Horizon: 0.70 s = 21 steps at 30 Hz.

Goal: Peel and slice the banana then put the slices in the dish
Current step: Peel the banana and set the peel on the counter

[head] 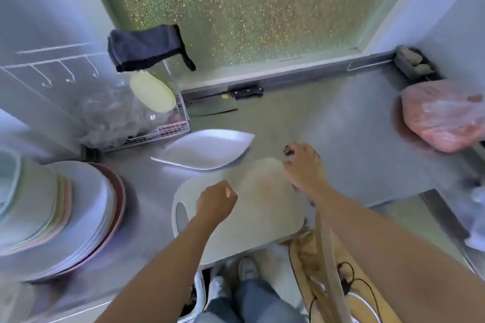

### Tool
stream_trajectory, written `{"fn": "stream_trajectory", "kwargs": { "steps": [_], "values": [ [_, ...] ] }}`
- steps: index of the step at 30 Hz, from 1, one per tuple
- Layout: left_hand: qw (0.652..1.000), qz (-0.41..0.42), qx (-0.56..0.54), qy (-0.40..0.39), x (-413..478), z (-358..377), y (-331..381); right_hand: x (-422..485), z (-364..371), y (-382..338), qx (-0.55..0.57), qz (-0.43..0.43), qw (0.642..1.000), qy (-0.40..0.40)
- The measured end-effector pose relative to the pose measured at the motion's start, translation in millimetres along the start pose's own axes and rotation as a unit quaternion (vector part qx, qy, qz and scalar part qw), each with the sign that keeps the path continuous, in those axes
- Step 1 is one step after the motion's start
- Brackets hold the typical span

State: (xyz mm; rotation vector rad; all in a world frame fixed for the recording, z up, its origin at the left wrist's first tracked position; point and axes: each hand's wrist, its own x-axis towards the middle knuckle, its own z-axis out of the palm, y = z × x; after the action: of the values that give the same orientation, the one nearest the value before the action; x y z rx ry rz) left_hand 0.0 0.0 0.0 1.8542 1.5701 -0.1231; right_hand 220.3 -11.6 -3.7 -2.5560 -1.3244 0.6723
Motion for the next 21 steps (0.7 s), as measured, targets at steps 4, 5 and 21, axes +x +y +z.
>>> {"fn": "stream_trajectory", "kwargs": {
  "steps": [4, 5, 21],
  "values": [
    [0.999, -0.042, 0.006, -0.004, 7.9, 16.7, -1.9, 5.1, -1.4, 30.0, -0.005, 0.148, 0.989, -0.005],
    [0.999, -0.048, 0.007, -0.011, 9.0, 21.0, -2.7, 7.2, 2.2, 35.1, -0.010, 0.155, 0.988, -0.016],
    [0.970, -0.077, -0.227, -0.049, 19.2, 24.1, -7.9, 27.5, -9.5, -5.3, 0.483, 0.152, 0.849, -0.148]
  ]
}}
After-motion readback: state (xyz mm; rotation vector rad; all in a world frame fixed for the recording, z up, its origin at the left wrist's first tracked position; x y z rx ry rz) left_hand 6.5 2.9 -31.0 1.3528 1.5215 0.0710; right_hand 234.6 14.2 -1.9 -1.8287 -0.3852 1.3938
